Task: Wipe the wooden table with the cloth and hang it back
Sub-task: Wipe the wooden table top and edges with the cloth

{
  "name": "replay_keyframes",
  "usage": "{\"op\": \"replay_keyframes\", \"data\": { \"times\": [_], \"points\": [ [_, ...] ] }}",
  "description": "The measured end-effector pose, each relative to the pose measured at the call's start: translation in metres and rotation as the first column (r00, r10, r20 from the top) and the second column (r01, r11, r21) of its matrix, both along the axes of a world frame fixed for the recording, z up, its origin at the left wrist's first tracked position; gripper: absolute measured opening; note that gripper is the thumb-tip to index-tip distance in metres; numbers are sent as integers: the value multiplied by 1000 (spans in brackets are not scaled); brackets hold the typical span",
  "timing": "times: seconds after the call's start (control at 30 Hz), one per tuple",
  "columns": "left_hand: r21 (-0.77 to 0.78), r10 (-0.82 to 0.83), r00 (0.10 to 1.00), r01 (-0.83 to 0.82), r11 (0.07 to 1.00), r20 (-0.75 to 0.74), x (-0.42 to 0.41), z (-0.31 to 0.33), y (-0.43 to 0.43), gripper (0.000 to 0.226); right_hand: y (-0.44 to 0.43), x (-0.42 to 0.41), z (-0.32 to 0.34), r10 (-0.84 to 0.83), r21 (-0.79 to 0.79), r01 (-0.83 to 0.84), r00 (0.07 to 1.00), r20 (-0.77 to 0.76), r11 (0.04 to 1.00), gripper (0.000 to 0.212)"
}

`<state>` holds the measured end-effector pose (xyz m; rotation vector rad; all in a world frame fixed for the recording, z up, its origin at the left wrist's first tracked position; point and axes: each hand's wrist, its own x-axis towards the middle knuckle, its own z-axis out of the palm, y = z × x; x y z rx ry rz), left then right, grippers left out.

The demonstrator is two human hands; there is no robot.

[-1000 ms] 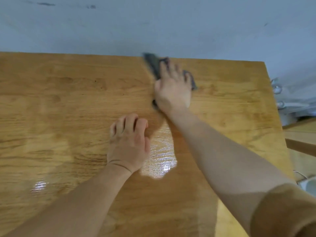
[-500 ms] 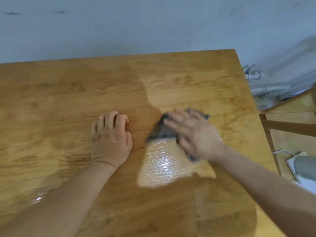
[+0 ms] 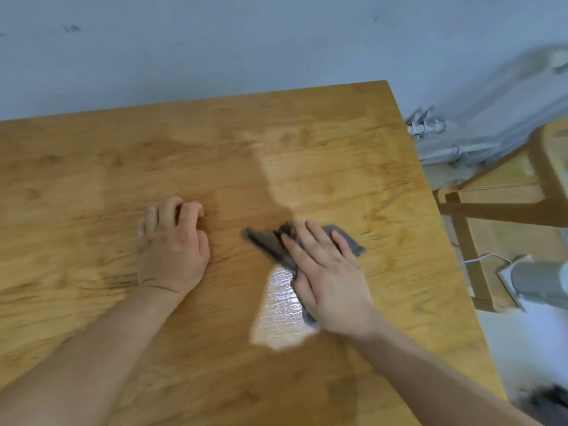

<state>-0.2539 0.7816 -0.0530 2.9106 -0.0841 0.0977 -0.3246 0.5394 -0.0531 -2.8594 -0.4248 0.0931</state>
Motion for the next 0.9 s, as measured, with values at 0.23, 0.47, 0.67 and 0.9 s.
{"op": "replay_keyframes", "data": {
  "times": [0.23,0.47,0.67,0.9],
  "points": [
    [-28,-95,991,93,995,-90,-4,6,-66,33,-42,-7,3,139,9,-139,990,-4,990,52],
    [-75,-60,997,56,996,-56,31,0,-115,35,-32,160,-4,-22,-67,25,999,41,997,56],
    [-85,-51,998,48,995,-30,33,-4,-121,44,-44,262,-1,-92,-66,93,995,26,993,56],
    [-40,-40,999,39,998,-30,33,-4,-122,43,-42,194,-6,-159,-23,161,984,81,987,54]
  ]
}}
